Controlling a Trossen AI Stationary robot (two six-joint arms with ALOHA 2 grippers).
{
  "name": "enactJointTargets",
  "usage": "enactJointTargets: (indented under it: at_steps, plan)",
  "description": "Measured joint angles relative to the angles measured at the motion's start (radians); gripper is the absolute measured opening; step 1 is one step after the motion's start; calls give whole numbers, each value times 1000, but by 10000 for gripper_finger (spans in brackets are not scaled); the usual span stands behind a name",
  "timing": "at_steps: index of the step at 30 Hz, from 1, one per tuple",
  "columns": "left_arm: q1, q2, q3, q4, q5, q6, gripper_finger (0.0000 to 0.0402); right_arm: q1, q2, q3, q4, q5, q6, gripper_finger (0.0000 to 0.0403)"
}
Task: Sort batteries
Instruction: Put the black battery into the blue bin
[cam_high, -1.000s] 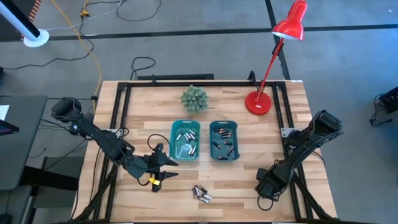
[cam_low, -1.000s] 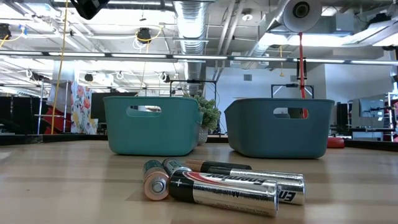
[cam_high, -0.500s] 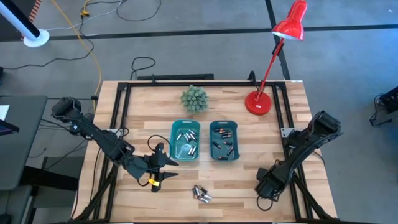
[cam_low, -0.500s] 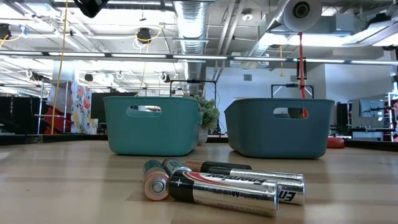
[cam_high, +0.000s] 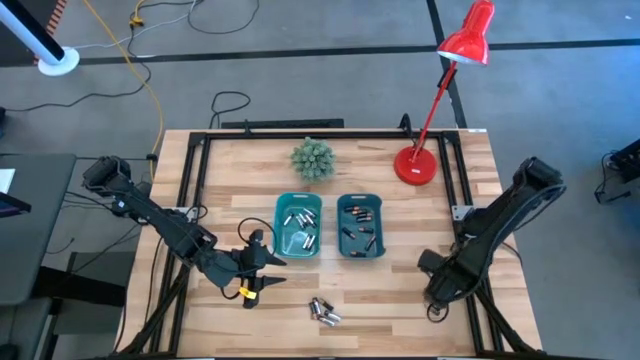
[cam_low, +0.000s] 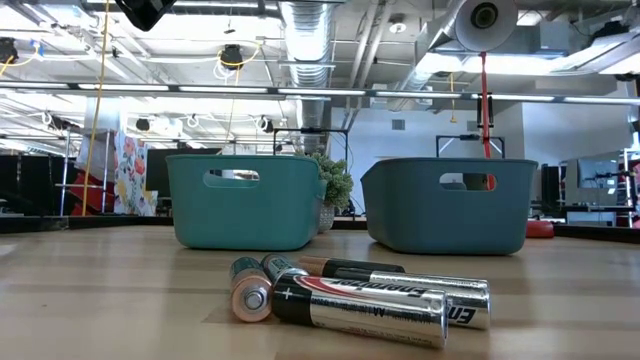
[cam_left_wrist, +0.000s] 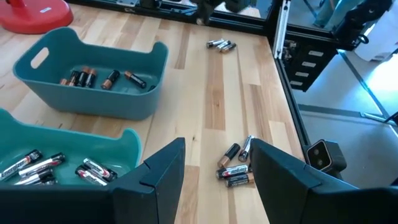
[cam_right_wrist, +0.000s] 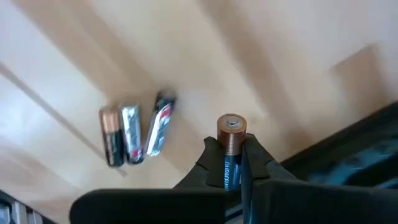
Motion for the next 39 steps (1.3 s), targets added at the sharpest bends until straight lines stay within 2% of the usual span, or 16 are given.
enactJointTargets:
  at_steps: [8,14,19,26,32,39]
  plan:
    - [0,0,0,0,0,0,176,-85,-160,13,-12,206,-12,8]
    - [0,0,0,0,0,0,176,-236,-180,131,-78,321,-204,8]
    - [0,0,0,0,0,1,176,-421,-117,262,-99,336,-477,8]
    - [0,0,0,0,0,1,176,-638,32,377,13,333,-806,8]
    - [0,0,0,0,0,1,176,-718,160,400,104,286,-923,9]
    - [0,0,0,0,0,1,176,-741,297,401,119,224,-991,10]
